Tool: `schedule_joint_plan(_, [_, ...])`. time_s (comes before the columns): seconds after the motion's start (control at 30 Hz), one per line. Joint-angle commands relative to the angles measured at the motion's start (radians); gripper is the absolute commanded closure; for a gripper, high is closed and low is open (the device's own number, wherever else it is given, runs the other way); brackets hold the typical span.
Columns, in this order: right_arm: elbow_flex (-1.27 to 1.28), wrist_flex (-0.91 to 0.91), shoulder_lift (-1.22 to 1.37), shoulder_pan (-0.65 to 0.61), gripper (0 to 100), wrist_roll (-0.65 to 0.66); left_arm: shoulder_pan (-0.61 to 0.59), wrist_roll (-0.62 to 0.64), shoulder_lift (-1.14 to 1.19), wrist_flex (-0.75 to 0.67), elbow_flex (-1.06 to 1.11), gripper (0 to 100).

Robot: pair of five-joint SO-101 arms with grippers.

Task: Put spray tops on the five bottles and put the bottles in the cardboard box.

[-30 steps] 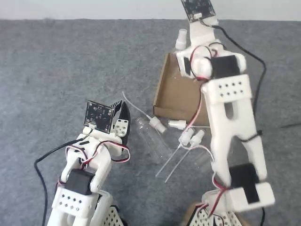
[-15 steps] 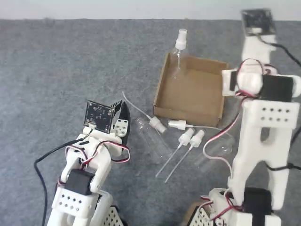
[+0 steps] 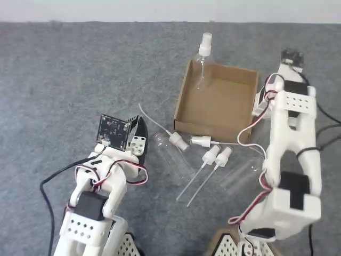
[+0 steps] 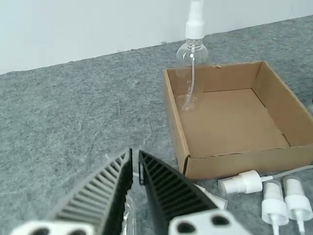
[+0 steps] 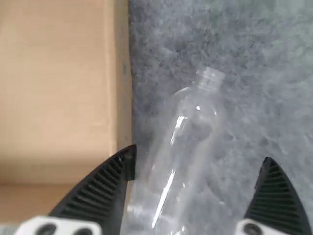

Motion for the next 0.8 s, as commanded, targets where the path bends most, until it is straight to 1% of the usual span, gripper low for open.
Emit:
schedule_joint_plan(0.0, [-0.008, -0.047, 0.027, 0.015, 67.2, -0.02, 0.006, -0.005, 0.009, -0.025, -0.01, 99])
schedule_joint_plan(0.2, [-0.003, -0.044, 0.097, 0.019, 67.6, -0.018, 0.008, -0.005, 0.009, -0.025, -0.01, 99])
schedule_joint_plan(0.37, [-0.005, -0.045, 0.143, 0.059, 76.3, -0.012, 0.008, -0.005, 0.009, -0.025, -0.01, 99])
schedule_joint_plan(0.47, [-0.003, -0.045, 0.156, 0.093, 78.9, -0.003, 0.008, -0.005, 0.009, -0.025, -0.01, 99])
schedule_joint_plan(0.63, [0.006, -0.027, 0.153, 0.166, 79.0, 0.103, 0.008, -0.005, 0.014, -0.025, -0.012, 99])
schedule_joint_plan(0.77, [0.011, 0.001, 0.148, 0.245, 79.0, 0.221, 0.006, -0.003, 0.017, -0.025, -0.016, 99])
